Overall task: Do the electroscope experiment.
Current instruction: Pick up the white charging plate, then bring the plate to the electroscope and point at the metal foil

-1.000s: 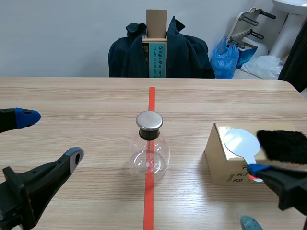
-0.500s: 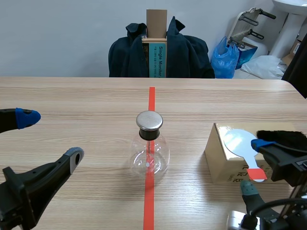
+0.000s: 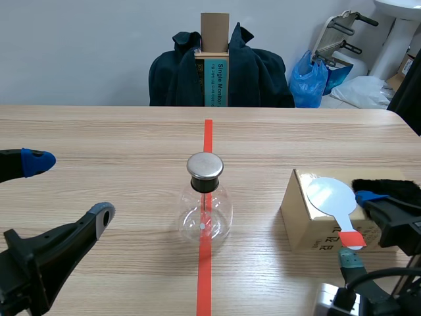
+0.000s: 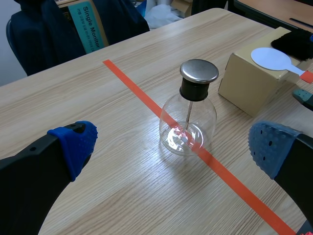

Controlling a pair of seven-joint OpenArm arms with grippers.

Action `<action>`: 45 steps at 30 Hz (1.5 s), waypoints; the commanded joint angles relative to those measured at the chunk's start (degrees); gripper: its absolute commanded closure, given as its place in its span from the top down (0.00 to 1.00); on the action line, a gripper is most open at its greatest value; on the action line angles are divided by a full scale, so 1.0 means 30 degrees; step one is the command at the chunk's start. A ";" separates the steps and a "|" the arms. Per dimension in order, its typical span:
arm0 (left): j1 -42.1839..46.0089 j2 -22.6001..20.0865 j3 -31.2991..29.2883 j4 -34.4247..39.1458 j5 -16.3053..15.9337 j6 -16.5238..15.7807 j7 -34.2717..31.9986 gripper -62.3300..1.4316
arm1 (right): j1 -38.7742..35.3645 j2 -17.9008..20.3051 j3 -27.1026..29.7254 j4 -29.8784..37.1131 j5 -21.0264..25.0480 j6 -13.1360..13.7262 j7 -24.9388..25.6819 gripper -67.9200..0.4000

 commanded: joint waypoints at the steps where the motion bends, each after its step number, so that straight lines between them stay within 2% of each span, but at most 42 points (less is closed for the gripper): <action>1: -0.0007 -0.0051 0.0051 0.0364 -0.0189 -0.0029 -0.0277 1.00 | -0.0036 0.0262 -0.0036 0.0175 0.0073 -0.0204 -0.0066 1.00; 9: -0.0007 -0.0044 0.0051 0.0364 -0.0189 -0.0022 -0.0277 1.00 | -0.0029 0.0262 -0.0109 0.0066 0.0073 -0.0204 -0.0029 1.00; 11: -0.0007 -0.0044 0.0051 0.0364 -0.0189 -0.0022 -0.0277 1.00 | -0.0029 0.0262 -0.0102 0.0066 0.0066 -0.0204 0.0029 0.90; 16: -0.0007 -0.0044 0.0051 0.0364 -0.0189 -0.0022 -0.0277 1.00 | -0.0029 0.0262 -0.0102 0.0066 0.0066 -0.0204 0.0029 0.48; 20: -0.0007 -0.0044 0.0051 0.0364 -0.0189 -0.0022 -0.0284 1.00 | -0.0029 0.0262 -0.0102 0.0066 0.0066 -0.0204 0.0029 0.23; 25: -0.0015 -0.0044 0.0051 0.0364 -0.0189 -0.0022 -0.0284 1.00 | -0.0029 0.0262 -0.0102 0.0066 0.0066 -0.0204 0.0029 0.08; 28: -0.0015 -0.0051 0.0051 0.0364 -0.0182 -0.0022 -0.0262 1.00 | -0.0029 0.0262 -0.0102 0.0066 0.0066 -0.0204 0.0029 0.02; 30: -0.0007 -0.0051 0.0051 0.0350 -0.0182 -0.0022 -0.0073 1.00 | -0.0029 0.0262 -0.0102 0.0066 0.0066 -0.0204 0.0029 0.02; 32: -0.0015 -0.0058 0.0044 0.0350 -0.0131 -0.0015 0.0539 0.86 | -0.0029 0.0270 -0.0102 0.0066 0.0066 -0.0204 0.0029 0.02; 36: -0.0109 -0.0627 -0.0022 0.0350 -0.0051 -0.0102 0.1814 0.46 | -0.0036 0.0379 -0.0087 0.0066 0.0066 -0.0415 0.0022 0.02; 40: -0.0437 -0.2033 -0.0044 0.0328 -0.0138 -0.0401 0.2412 0.06 | -0.0364 0.0896 -0.0080 0.0109 0.0255 -0.2586 0.0022 0.02; 42: -0.0721 -0.2820 -0.0124 0.0197 -0.0357 -0.0590 0.2492 0.07 | -0.0736 0.1253 0.0015 0.0452 0.0444 -0.2586 0.0007 0.02; 45: -0.1231 -0.3781 -0.0517 -0.0277 -0.1290 -0.1056 0.2455 0.07 | -0.1574 0.1719 0.0809 0.1406 0.1231 -0.2586 0.0022 0.02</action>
